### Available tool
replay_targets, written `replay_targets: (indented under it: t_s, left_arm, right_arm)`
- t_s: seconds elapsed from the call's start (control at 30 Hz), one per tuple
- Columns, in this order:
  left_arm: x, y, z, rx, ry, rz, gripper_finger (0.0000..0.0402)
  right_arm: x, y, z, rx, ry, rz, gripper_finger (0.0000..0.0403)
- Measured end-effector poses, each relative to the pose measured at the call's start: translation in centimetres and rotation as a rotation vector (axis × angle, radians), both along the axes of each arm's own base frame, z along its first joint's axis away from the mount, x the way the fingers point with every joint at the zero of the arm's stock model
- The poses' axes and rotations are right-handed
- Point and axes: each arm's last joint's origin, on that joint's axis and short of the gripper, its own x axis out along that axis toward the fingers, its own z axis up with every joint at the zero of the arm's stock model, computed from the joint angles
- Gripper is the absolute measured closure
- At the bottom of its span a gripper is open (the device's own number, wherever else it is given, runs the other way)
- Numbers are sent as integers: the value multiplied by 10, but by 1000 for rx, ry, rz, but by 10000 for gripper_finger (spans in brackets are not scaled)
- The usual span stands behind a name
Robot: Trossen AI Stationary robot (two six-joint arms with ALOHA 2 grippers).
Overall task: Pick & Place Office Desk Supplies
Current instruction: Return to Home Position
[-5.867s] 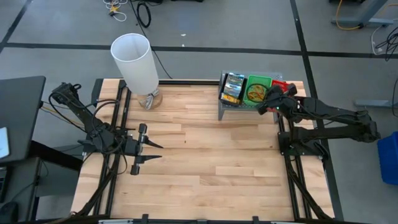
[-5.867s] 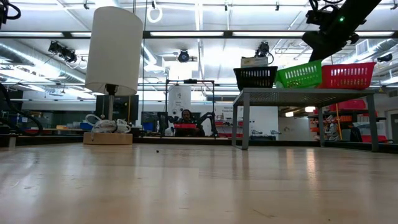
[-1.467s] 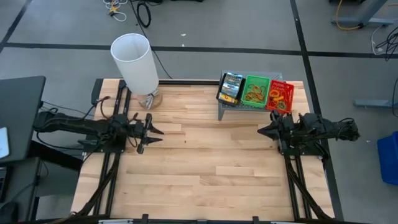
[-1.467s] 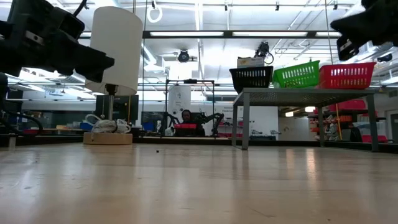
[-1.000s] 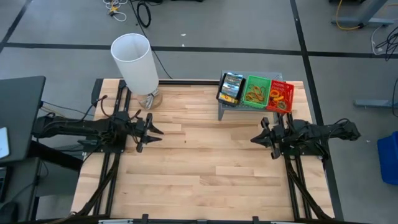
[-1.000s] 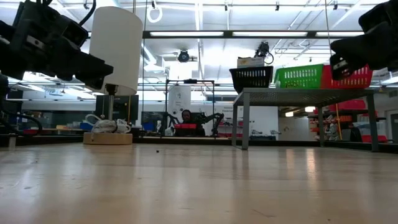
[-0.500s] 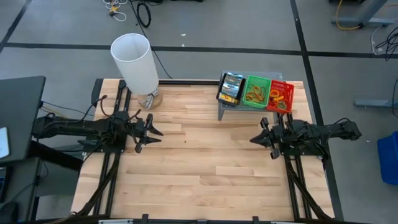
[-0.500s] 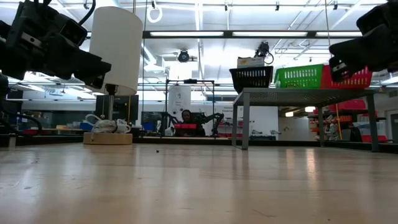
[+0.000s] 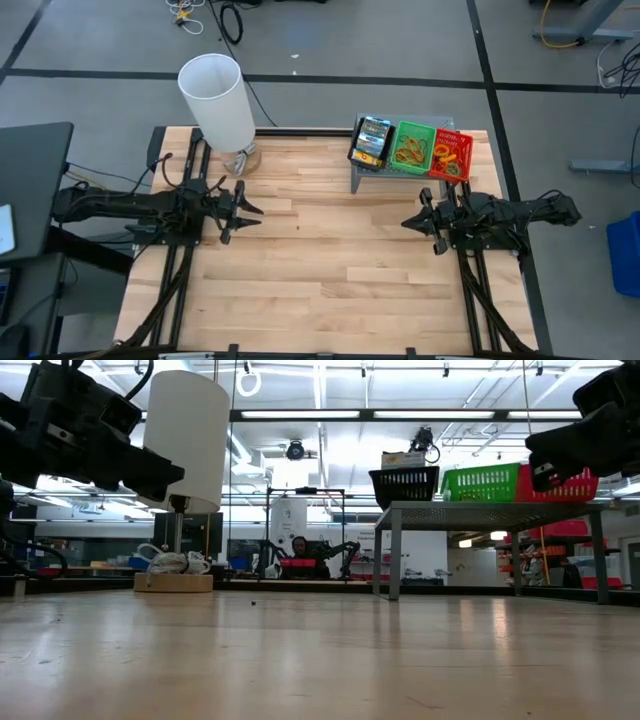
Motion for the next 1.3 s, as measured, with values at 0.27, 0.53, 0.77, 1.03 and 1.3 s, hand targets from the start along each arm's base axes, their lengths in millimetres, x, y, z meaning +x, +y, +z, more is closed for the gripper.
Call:
replay_targets:
  t_s: [0.27,0.53,0.77,1.03,1.3]
  left_arm:
    - [0,1,0,5,1,49,268]
    - [0,1,0,5,1,49,268]
    - [0,1,0,4,2,49,268]
    - [0,1,0,4,2,49,268]
    - [0,1,0,4,2,49,268]
  right_arm:
    - [0,0,0,0,0,0,387]
    - [0,0,0,0,0,0,387]
    - [0,0,0,0,0,0,387]
    - [0,0,0,0,0,0,387]
    - [0,0,0,0,0,0,387]
